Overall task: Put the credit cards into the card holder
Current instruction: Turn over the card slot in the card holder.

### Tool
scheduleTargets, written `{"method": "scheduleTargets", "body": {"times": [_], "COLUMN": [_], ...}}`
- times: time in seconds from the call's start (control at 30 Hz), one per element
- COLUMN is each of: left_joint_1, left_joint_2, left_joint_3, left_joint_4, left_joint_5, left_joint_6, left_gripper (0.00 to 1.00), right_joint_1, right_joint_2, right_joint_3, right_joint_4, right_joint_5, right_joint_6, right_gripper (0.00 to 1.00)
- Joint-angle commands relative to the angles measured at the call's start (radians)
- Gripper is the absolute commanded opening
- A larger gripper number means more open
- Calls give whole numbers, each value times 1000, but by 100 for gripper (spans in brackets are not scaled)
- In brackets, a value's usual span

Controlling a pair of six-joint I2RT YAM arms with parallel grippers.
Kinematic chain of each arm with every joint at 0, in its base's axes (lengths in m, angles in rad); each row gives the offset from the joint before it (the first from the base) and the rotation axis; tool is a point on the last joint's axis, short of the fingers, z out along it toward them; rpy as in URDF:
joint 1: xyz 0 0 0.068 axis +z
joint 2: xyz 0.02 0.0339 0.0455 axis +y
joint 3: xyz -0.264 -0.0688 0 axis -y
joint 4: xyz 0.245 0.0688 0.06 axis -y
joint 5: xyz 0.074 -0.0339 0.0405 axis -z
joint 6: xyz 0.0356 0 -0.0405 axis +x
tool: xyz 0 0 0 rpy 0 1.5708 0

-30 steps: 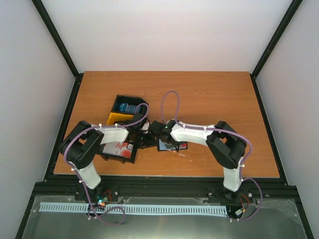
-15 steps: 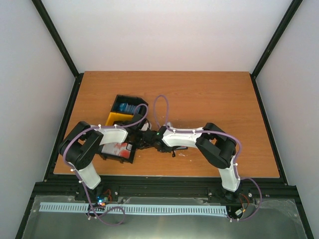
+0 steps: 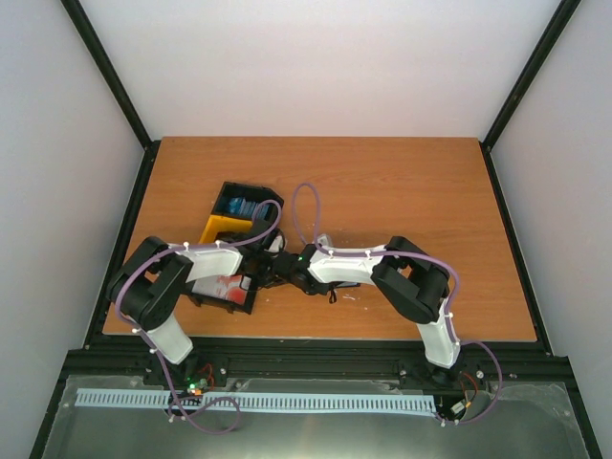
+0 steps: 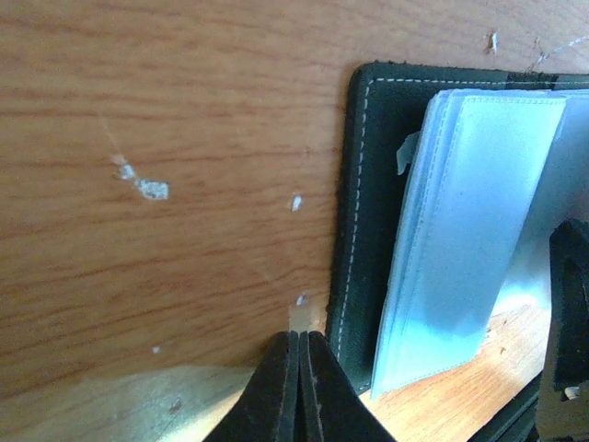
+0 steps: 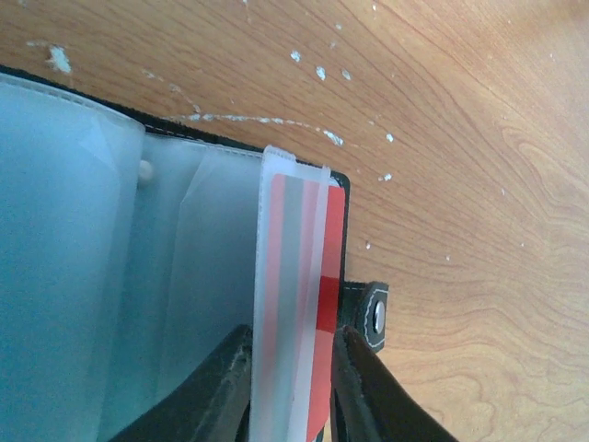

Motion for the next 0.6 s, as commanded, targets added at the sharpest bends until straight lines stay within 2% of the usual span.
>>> {"method": "scheduleTargets", "body": {"times": [0.0,0.2,0.57], "left_joint_1": [17,19,23], "left_joint_2": [-16,-23,5], "left_joint_3": [-21,-18,-20], "left_joint_4": [-102,-107,-76], "left_joint_5": [-70,-76,-46], "left_joint_6": [-23,-25,-29], "left_gripper": [1,1,1], "right_joint_1": [11,16,30], "right_joint_2": [23,28,6], "right_joint_3": [4,6,99], "right_joint_4": [7,18,-19], "right_joint_5": [40,36,-16], "right_joint_6": [25,12,-3], "right_gripper": [20,3,3]}}
